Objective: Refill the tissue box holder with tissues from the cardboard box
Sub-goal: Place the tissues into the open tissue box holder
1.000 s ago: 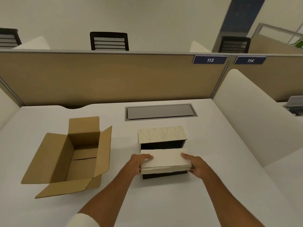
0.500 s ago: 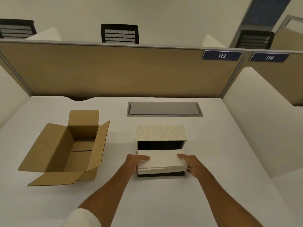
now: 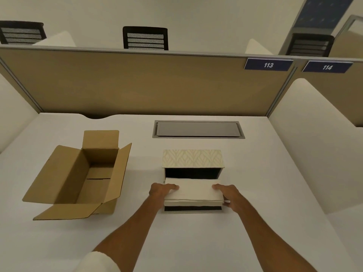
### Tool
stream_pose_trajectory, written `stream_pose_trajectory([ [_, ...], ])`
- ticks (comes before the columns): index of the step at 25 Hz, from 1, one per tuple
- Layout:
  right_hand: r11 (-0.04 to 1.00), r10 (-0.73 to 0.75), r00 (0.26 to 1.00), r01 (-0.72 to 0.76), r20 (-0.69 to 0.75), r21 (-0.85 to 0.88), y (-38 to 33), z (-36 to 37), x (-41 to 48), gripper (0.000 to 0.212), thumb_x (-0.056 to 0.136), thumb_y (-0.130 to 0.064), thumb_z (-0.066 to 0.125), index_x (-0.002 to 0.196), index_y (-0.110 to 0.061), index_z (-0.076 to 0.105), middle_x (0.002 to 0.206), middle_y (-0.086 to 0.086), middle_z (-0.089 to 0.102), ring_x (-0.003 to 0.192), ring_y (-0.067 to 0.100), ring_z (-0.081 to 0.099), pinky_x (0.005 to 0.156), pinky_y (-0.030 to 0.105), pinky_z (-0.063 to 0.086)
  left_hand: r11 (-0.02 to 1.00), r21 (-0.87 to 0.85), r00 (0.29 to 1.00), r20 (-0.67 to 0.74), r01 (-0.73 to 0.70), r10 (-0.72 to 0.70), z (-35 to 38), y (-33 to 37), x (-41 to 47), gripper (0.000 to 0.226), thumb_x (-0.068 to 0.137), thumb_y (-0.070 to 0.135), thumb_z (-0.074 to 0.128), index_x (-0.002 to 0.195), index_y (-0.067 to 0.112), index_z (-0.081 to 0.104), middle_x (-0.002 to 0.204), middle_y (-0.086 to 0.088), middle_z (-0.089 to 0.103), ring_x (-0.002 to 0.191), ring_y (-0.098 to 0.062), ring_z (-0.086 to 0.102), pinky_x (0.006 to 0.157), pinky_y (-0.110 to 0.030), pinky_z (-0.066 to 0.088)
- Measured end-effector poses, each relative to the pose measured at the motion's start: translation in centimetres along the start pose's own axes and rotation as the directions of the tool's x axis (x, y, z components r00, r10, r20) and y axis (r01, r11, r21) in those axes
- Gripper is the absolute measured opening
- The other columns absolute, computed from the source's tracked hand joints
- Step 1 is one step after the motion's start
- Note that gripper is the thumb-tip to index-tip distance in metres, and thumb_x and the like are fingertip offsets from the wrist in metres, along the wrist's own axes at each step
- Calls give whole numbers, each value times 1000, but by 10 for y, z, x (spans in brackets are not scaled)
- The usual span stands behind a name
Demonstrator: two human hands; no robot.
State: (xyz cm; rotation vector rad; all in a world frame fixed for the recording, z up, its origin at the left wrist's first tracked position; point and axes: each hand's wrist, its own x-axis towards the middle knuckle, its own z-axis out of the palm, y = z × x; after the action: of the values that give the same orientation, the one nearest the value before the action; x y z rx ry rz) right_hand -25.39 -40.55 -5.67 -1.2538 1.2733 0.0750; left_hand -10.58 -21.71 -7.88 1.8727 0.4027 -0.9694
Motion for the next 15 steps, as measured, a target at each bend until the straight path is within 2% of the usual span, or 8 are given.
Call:
stream_pose_trajectory([
  [5, 999, 1, 1000, -1, -16, -37, 1, 0, 2, 36, 82, -24, 71, 103, -7, 47, 82, 5, 51, 93, 26, 52, 92, 40, 48, 997, 67, 995, -86, -34, 40, 1, 1, -7, 77, 65, 30, 87, 124, -4, 52, 123, -18, 59, 112, -32, 57, 95, -38, 52],
  [9, 999, -8, 1000, 7, -12, -48, 3, 0, 3, 38, 83, -26, 71, 105, -6, 48, 96, 10, 53, 95, 27, 51, 94, 41, 48, 990, 100, 994, -44, -95, 100, 0, -6, -9, 66, 70, 32, 83, 120, -4, 59, 119, -16, 63, 108, -30, 60, 93, -37, 52],
  [12, 995, -16, 999, 11, -47, -95, 4, 1, 4, 35, 83, -28, 71, 97, -6, 48, 86, 7, 53, 91, 25, 51, 94, 42, 49, 972, 143, 980, -31, -188, 194, 1, -11, -14, 64, 75, 37, 78, 122, -3, 58, 122, -17, 63, 109, -30, 60, 93, -37, 51],
  [14, 986, -67, 993, 51, -97, -159, 2, 1, 5, 36, 81, -35, 71, 87, -5, 51, 76, 6, 52, 81, 22, 51, 87, 40, 50, 889, 387, 950, -90, -244, 300, 3, -13, -21, 76, 78, 50, 70, 134, 3, 48, 133, -13, 56, 120, -29, 55, 99, -39, 47],
  [15, 966, -144, 980, 110, -135, -232, 0, 1, 6, 40, 78, -43, 69, 82, -7, 54, 74, 6, 54, 75, 19, 51, 81, 38, 49, 773, 569, 898, -128, -281, 421, 4, -15, -26, 77, 80, 56, 64, 137, 8, 45, 134, -9, 55, 122, -26, 53, 99, -37, 45],
])
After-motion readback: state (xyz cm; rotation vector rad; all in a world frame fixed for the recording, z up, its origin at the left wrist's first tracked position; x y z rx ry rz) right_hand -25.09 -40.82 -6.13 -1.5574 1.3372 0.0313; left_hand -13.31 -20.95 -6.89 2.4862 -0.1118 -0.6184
